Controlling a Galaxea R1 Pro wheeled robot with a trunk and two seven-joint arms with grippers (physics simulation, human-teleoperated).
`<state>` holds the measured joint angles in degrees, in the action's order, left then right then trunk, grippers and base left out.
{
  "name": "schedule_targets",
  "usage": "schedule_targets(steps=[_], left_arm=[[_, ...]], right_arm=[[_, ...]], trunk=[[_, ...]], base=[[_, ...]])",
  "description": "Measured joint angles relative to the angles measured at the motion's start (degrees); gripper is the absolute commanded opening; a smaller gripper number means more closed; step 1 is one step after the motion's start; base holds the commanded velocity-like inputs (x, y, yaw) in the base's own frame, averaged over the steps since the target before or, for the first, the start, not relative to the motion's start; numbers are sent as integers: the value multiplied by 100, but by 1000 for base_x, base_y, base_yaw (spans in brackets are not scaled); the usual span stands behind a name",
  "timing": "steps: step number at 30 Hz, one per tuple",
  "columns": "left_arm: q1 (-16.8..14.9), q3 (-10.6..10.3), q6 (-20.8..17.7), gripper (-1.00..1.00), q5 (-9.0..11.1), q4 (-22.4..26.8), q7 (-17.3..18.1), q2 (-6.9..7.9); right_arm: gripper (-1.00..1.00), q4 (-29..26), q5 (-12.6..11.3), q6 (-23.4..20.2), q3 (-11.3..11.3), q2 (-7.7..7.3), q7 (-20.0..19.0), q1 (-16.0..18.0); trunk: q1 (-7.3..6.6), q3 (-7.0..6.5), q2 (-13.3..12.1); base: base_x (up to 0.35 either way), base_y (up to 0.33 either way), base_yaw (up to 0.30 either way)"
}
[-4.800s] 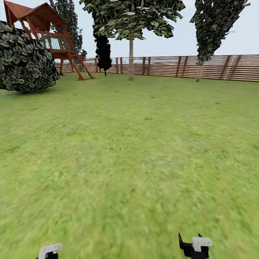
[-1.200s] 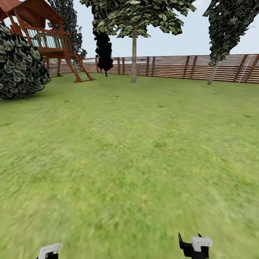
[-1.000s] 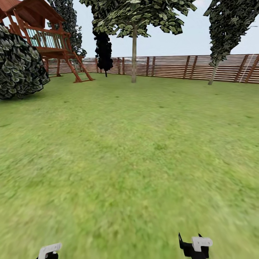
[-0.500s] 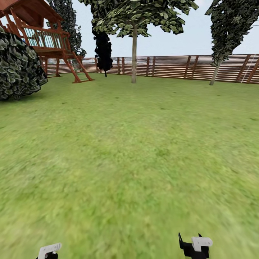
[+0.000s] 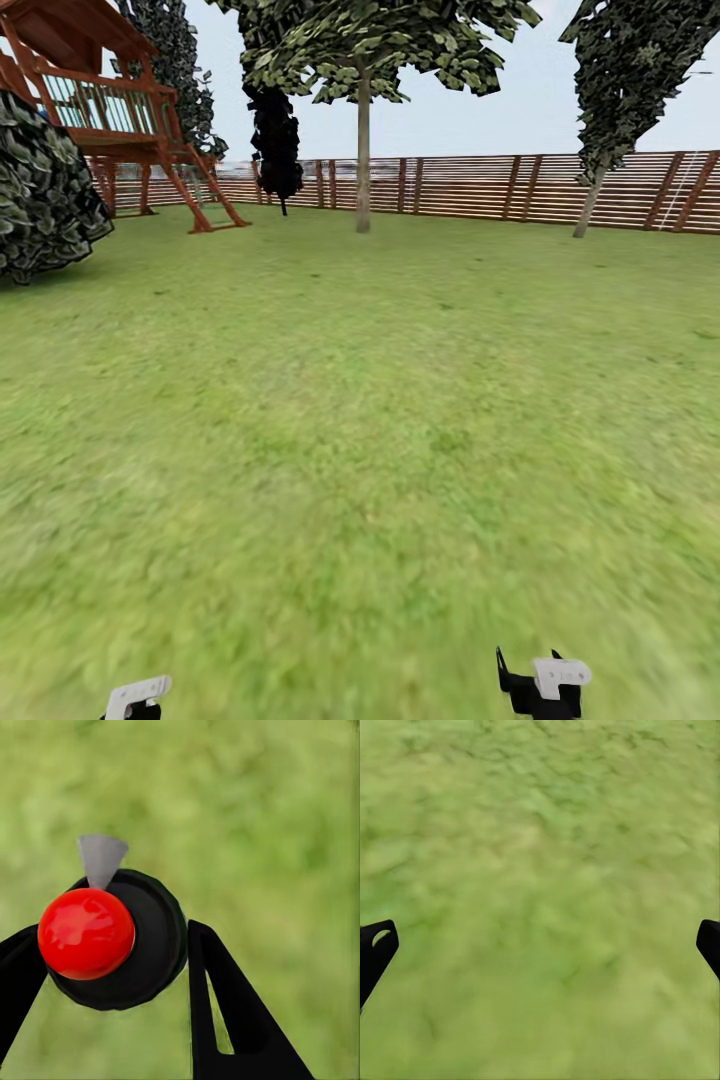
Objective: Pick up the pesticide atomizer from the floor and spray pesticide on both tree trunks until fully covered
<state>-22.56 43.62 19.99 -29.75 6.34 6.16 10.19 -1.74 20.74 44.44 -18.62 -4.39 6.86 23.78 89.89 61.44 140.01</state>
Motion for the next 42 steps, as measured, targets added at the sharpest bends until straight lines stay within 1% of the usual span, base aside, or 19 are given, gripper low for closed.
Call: schedule_targets(steps=[42], left_arm=[[0, 0, 0, -100, 0, 1, 0, 0]], right_arm=[[100, 0, 9, 0, 0, 3, -9, 0]], trunk=[[0, 0, 0]], base=[[340, 0, 0]])
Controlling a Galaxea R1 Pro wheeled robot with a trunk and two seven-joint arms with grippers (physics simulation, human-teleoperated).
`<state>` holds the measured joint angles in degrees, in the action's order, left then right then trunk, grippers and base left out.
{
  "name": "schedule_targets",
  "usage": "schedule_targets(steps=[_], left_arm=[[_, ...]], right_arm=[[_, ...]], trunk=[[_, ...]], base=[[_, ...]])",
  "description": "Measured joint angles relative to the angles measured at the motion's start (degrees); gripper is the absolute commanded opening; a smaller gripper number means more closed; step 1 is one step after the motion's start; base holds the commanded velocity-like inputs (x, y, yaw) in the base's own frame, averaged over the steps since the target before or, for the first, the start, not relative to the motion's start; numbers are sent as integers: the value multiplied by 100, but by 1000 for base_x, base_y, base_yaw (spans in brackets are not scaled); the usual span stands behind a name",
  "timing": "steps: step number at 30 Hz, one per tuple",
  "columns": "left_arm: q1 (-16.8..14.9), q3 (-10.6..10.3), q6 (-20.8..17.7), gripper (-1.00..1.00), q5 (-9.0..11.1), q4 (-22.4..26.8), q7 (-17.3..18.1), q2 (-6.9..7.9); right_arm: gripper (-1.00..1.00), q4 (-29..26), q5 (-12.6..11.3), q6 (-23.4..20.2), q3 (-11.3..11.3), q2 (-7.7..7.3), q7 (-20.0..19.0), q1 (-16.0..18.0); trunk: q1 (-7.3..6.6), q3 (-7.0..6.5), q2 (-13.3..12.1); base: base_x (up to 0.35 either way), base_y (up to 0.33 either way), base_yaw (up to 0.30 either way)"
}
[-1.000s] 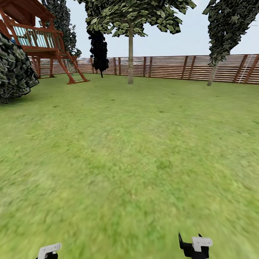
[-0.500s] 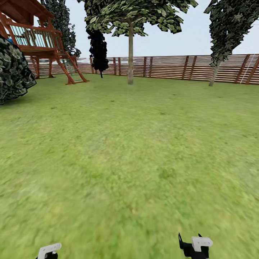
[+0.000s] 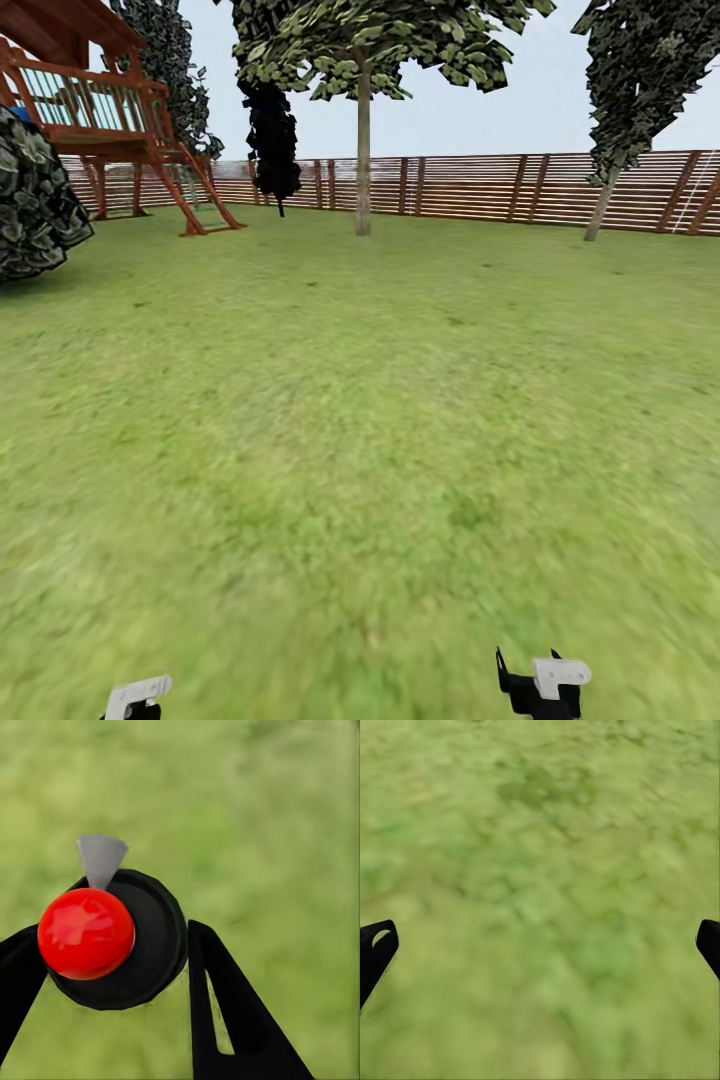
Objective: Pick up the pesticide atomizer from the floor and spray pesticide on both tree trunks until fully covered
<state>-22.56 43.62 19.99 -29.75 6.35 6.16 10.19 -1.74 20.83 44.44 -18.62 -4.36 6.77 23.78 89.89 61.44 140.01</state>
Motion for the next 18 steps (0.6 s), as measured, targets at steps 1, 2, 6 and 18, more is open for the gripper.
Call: schedule_targets(steps=[1, 2, 6, 18], left_arm=[[0, 0, 0, -100, 0, 0, 0, 0], [0, 0, 0, -100, 0, 0, 0, 0], [0, 0, 0, -100, 0, 0, 0, 0], [0, 3, 0, -100, 1, 0, 0, -2]], right_arm=[[100, 0, 0, 0, 0, 2, 0, 0], [100, 0, -2, 0, 0, 4, 6, 0], [100, -4, -18, -3, -2, 7, 25, 0], [100, 9, -2, -43, -7, 172, 1, -188]], trunk=[[0, 0, 0], [0, 0, 0], [0, 0, 0], [0, 0, 0]], base=[[340, 0, 0], [340, 0, 0], [340, 0, 0], [340, 0, 0]])
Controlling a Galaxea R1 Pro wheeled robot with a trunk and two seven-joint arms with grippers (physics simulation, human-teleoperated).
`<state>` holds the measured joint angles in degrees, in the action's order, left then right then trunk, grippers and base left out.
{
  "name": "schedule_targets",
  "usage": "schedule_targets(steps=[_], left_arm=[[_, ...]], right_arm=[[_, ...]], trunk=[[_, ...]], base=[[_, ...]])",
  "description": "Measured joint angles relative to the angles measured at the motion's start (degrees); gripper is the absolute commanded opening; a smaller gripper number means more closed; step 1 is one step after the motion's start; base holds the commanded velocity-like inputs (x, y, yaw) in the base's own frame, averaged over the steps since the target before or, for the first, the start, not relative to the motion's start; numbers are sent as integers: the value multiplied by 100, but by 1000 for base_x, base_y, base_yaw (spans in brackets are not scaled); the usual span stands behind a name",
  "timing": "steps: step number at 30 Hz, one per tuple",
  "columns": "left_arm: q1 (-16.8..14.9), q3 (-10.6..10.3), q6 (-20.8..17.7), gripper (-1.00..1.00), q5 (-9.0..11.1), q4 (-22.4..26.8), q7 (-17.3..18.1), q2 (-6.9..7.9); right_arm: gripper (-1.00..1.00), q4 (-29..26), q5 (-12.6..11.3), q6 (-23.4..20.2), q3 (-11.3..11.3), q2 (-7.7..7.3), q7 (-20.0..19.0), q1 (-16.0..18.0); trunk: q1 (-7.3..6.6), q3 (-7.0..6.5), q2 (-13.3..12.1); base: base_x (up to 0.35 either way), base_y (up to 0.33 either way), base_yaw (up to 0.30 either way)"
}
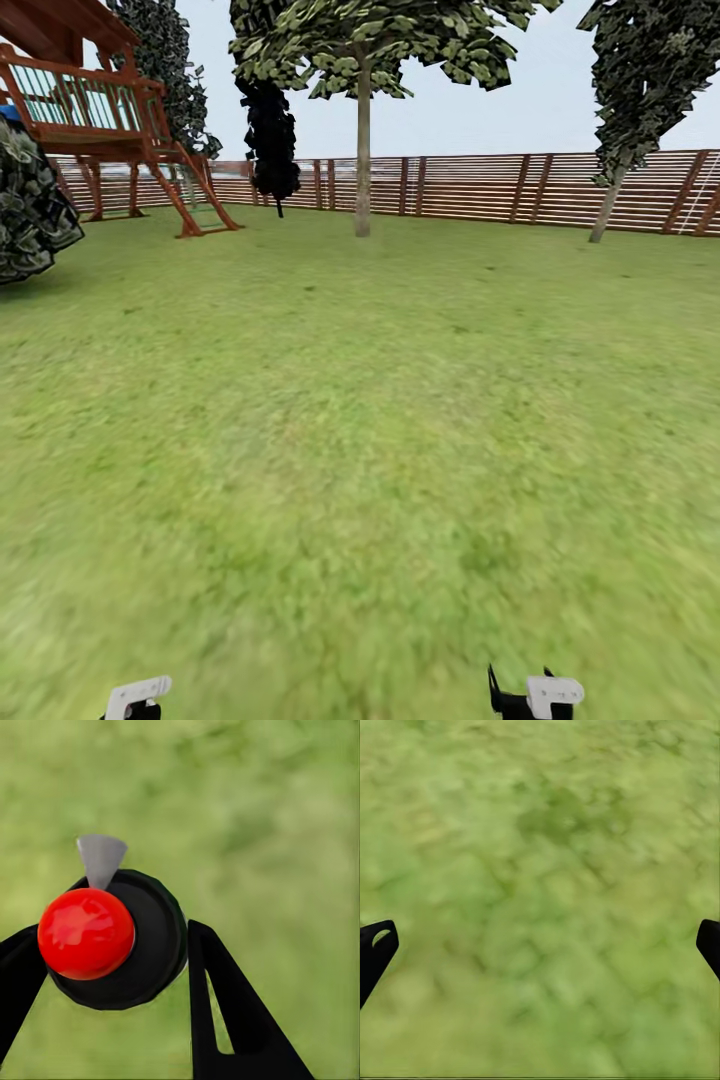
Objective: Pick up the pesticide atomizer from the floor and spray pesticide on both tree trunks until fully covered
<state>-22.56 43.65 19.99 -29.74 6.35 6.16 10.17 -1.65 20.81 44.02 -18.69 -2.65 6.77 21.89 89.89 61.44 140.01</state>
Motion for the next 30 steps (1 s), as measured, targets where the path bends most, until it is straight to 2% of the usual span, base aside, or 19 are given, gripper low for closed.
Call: schedule_targets(steps=[6, 30], left_arm=[[0, 1, 3, -100, 2, 4, 0, 12], [0, 0, 6, -100, -1, 9, 0, -4]], right_arm=[[100, 0, 1, -1, -1, 1, 0, -178], [100, 0, 2, -1, -1, 1, 0, -189]], trunk=[[0, 0, 0], [0, 0, 0]], base=[[340, 0, 0], [340, 0, 0]])
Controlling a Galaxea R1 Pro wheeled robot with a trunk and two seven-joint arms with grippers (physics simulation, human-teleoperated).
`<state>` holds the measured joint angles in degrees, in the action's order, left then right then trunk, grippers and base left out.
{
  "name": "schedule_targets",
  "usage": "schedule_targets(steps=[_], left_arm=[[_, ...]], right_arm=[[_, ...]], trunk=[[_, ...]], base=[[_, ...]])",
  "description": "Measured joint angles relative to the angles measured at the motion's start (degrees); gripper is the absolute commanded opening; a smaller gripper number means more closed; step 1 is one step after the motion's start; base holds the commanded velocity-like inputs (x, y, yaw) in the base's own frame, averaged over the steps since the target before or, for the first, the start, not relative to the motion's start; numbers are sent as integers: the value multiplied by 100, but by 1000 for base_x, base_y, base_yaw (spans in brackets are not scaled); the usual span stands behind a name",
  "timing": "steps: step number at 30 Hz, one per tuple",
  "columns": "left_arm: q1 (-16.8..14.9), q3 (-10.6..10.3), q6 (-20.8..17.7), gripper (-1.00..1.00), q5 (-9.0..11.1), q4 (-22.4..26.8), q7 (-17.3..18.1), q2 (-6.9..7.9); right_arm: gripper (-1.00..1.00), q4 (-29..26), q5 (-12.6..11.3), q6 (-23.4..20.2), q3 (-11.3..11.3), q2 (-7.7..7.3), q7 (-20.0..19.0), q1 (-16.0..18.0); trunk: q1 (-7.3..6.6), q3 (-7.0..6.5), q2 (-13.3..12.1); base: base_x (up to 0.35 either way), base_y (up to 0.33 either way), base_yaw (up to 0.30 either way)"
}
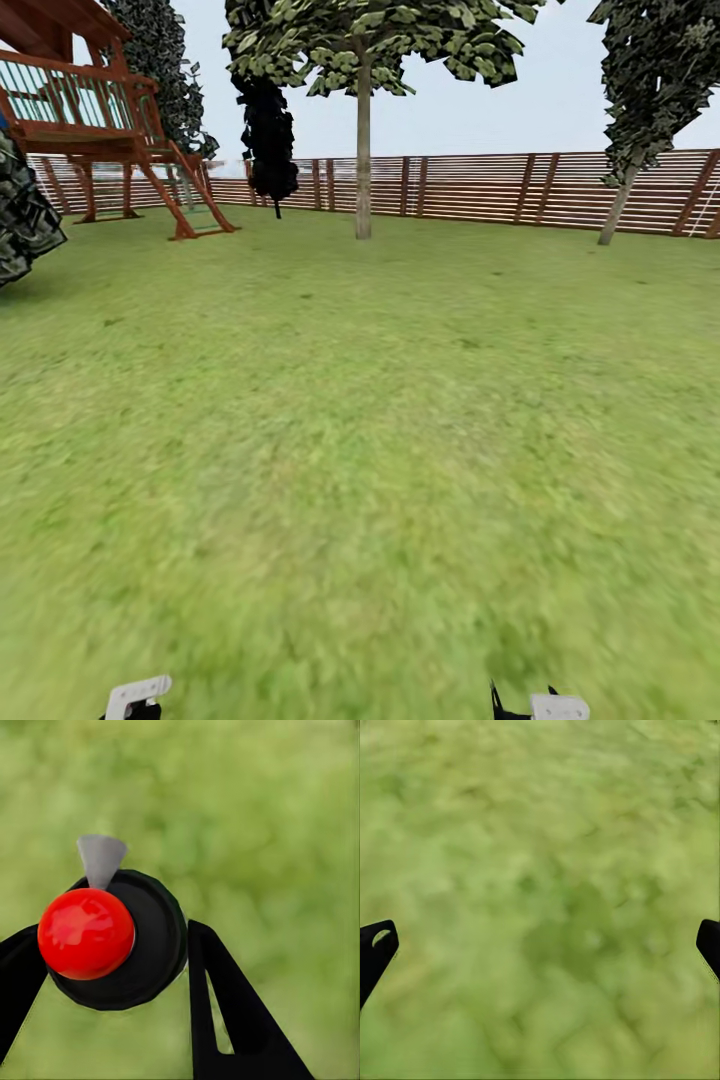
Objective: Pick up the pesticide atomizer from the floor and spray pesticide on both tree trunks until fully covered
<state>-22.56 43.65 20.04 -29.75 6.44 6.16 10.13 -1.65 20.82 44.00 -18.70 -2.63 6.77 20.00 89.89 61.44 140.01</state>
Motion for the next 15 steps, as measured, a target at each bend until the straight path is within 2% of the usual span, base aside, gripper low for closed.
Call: schedule_targets(steps=[15], left_arm=[[0, -3, -6, -100, 0, -8, 0, 0]], right_arm=[[100, -48, -22, 8, -16, -3, 16, 0]], trunk=[[0, 0, 0]], base=[[340, 0, 0]])
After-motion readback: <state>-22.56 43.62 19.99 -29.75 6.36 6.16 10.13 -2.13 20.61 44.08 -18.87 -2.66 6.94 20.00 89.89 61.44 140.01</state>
